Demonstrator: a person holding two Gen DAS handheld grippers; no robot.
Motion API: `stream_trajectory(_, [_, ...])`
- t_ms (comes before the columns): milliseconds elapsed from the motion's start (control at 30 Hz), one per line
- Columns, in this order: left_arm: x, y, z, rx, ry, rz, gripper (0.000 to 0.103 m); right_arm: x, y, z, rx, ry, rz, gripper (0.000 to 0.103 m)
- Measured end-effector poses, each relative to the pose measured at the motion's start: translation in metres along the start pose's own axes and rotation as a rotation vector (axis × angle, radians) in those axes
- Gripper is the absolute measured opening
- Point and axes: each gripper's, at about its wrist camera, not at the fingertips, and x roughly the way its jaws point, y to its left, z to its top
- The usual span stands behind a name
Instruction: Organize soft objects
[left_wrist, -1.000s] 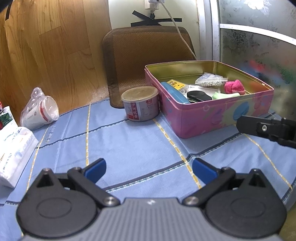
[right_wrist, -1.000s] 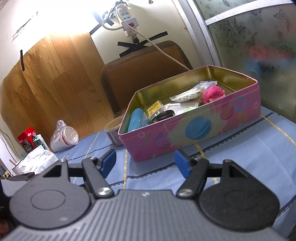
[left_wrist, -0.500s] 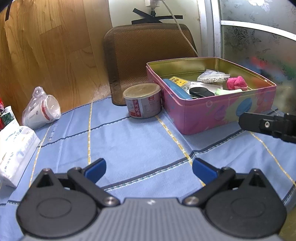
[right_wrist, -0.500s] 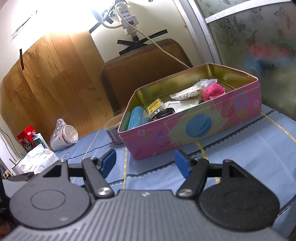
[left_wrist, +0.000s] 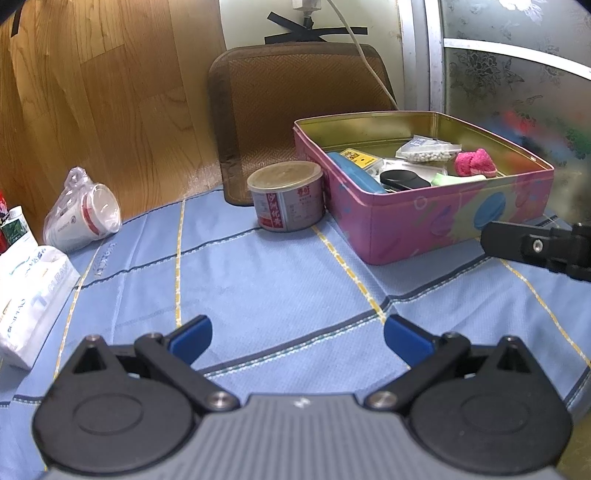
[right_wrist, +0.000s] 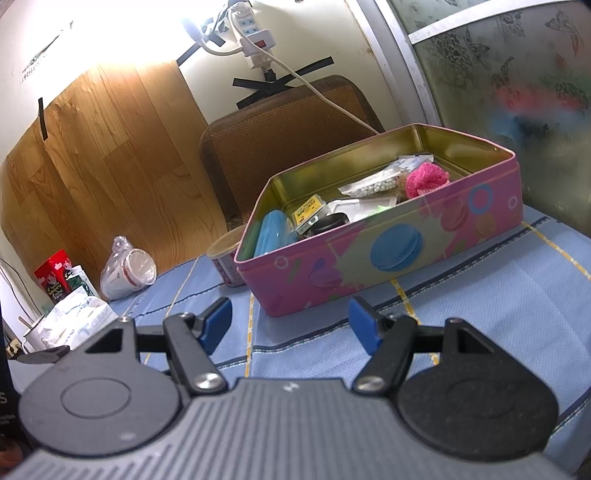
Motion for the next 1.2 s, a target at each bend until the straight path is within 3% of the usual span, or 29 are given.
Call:
stream_trajectory(900, [-0.004,0.000,0.001,0.012,-0.014,0.003,0.103,-0.001,0.003,0.000,-0.003,-0.004,0.000,0.072])
stream_trajectory(1200, [-0.011,-0.001,0.004,0.028,-0.069,0.055,0.103,-0.002,0.004,0.001,0.006,-0.009,0.004,0.072])
